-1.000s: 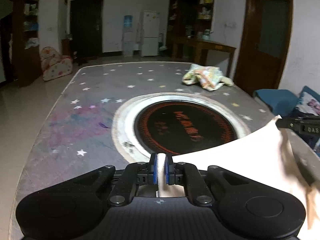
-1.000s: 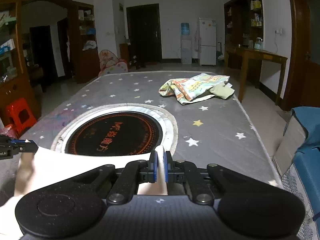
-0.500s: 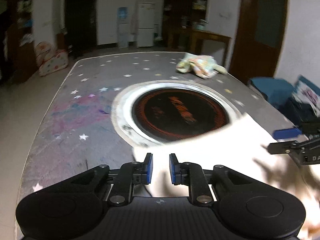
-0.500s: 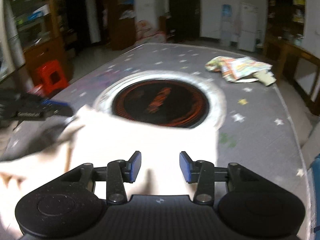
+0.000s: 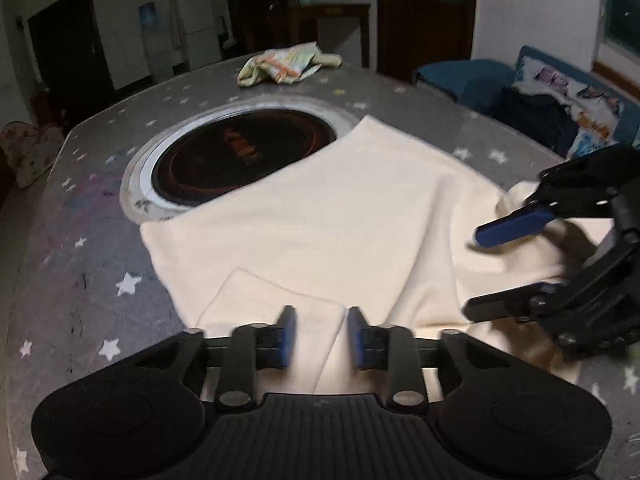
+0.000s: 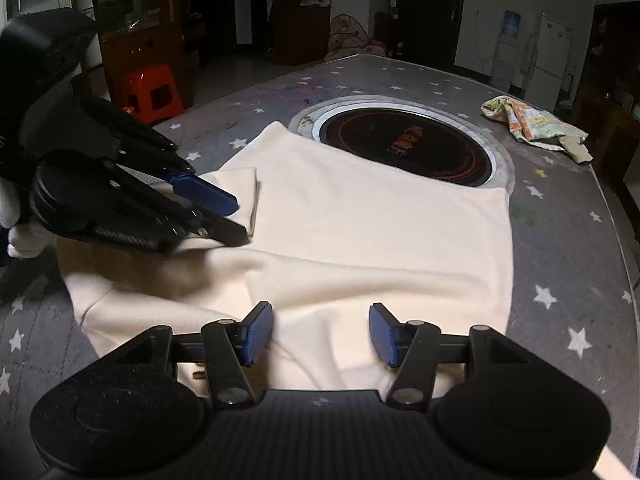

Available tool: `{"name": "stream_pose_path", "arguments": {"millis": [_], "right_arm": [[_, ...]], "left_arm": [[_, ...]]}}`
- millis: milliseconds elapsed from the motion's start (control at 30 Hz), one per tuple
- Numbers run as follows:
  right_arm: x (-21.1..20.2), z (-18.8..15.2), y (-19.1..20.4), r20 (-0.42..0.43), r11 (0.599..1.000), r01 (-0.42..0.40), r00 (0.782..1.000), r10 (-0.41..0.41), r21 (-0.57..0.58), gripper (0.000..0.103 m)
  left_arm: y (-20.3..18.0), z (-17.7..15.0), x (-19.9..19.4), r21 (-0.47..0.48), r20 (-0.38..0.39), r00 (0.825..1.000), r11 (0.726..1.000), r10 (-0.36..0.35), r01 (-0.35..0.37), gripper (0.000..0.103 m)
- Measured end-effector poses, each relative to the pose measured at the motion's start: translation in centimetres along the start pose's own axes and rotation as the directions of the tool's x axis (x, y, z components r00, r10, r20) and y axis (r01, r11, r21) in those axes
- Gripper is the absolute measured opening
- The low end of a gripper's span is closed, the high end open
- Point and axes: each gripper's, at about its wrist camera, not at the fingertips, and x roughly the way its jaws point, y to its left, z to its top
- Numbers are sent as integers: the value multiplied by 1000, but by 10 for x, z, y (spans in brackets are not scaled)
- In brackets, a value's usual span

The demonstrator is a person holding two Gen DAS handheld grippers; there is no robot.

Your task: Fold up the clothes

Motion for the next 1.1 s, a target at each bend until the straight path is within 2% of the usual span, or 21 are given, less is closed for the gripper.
{"name": "stream_pose_path", "arguments": {"millis": [67,200,367,533,633,700,900,1100], "right_arm": [[1,-2,-1,-1,1000,1,1000,-1,13,57],[-2,-4,-1,6,1000,6,1000,-7,27,57],[-13,-5,-1,35,999,10,999,-11,33,58],[-26,-4,2,60,999,9,998,-11,35,59],[-36,-4,6,75,1000,1,997,-3,20,60],[-42,-5,10,81,1000,-9,997,7,14,60],[-65,-14,28,82,998,-57,995,59,-27,58],[-73,-25,48,55,990,-138,989,140,-42,49]], "left_arm": [[2,-1,1,-19,1,1000,1000,-3,3,36],[14,-5,-4,-102,34,999,995,-4,8,8],[33,-13,-39,-247,131,991,969,19,14,5],[61,-29,-91,-403,237,968,915,89,15,5],[75,-45,-124,-476,277,951,879,137,13,5],[80,-56,-143,-503,290,942,864,169,-1,5],[87,-99,-189,-584,289,921,810,262,-47,5],[103,-145,-212,-697,246,898,711,364,-97,5]]}}
